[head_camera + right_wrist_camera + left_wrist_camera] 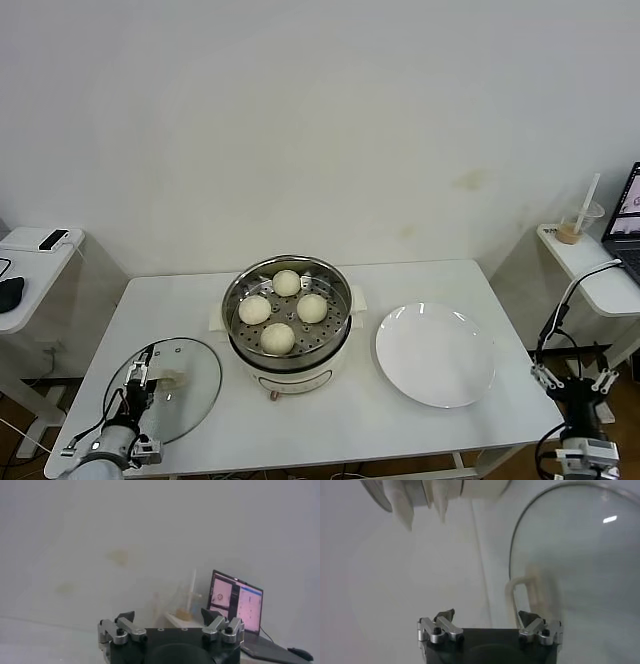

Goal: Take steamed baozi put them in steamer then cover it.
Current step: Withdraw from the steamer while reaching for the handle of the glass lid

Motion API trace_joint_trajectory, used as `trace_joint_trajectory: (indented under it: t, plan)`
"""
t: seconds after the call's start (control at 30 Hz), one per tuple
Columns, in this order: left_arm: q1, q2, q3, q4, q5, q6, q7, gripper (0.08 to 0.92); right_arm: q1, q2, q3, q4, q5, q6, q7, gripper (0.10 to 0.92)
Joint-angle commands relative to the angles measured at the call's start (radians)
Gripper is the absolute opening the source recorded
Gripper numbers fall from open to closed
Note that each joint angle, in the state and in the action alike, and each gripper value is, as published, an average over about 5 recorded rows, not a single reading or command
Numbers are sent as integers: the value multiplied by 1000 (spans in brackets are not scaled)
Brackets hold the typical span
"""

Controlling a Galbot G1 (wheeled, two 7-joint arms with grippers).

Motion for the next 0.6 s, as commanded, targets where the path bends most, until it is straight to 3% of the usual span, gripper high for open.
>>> trace_joint_trajectory:
  t: [0.03,0.3,0.6]
  plan:
    - [-57,-4,13,48,-18,2,1,823,-4,13,-24,7,-15,-1,0,823]
    - [-52,-13,14,58,-37,5,-6,787,-5,10,-23,10,-15,1,0,823]
    - [-52,-20,13,66,-59,3,-19,533,-7,11,-36,10,-23,2,-1,823]
